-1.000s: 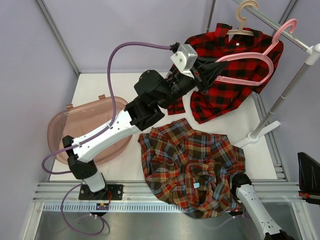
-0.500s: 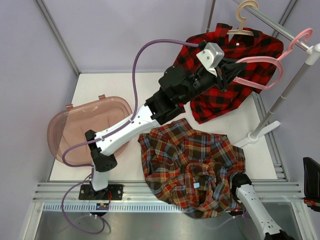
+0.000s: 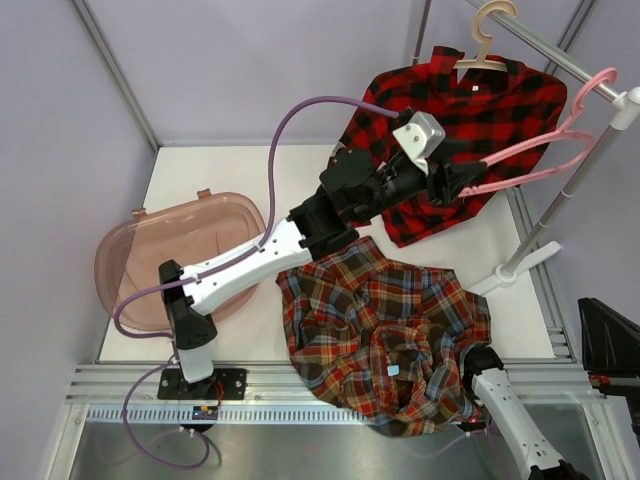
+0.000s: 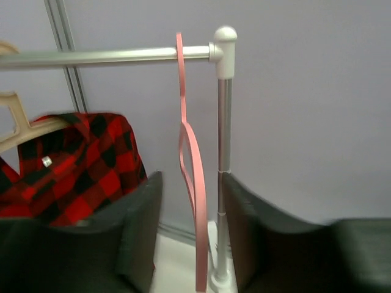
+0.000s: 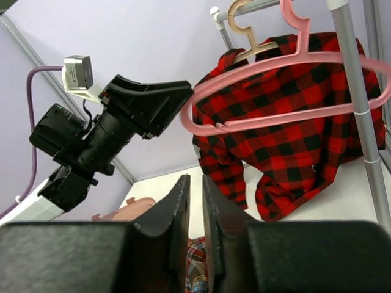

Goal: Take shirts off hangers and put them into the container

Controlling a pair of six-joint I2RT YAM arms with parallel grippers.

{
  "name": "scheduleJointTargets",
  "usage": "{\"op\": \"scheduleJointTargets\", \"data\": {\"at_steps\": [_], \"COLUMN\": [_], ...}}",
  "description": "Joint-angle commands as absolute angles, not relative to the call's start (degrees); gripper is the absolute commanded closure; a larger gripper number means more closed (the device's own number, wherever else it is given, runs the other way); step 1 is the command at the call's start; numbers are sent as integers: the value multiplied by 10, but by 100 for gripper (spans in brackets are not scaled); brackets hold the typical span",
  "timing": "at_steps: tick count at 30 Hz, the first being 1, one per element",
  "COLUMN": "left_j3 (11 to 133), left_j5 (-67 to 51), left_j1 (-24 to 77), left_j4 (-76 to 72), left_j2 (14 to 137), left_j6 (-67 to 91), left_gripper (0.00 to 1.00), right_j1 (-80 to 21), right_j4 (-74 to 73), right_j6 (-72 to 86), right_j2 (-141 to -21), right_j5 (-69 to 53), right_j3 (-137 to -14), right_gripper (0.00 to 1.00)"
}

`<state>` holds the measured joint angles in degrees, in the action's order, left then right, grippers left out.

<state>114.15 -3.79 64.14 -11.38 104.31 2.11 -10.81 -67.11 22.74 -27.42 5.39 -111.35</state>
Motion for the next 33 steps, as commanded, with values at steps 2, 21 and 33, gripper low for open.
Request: {"op": "scheduleJointTargets", "data": {"at_steps": [2,21,33], "left_j3": [1046,689,663], "left_j5": [-12,158,222], "left_j1": [644,649,896], "left_j4": [-164,383,319], "left_j2": [946,631,787], "left_j6": [12,328,379], "left_gripper": [37,1,6], "right_j1": [-106,-106,-106], "right_j4": [-644,-548,-575], "right_j6": [225,260,257], "right_j2": [-271,-280,-247], "right_j5": [31,-213,-229], "right_j3": [-1093,-836,-810], "right_gripper": [63,22,22]}}
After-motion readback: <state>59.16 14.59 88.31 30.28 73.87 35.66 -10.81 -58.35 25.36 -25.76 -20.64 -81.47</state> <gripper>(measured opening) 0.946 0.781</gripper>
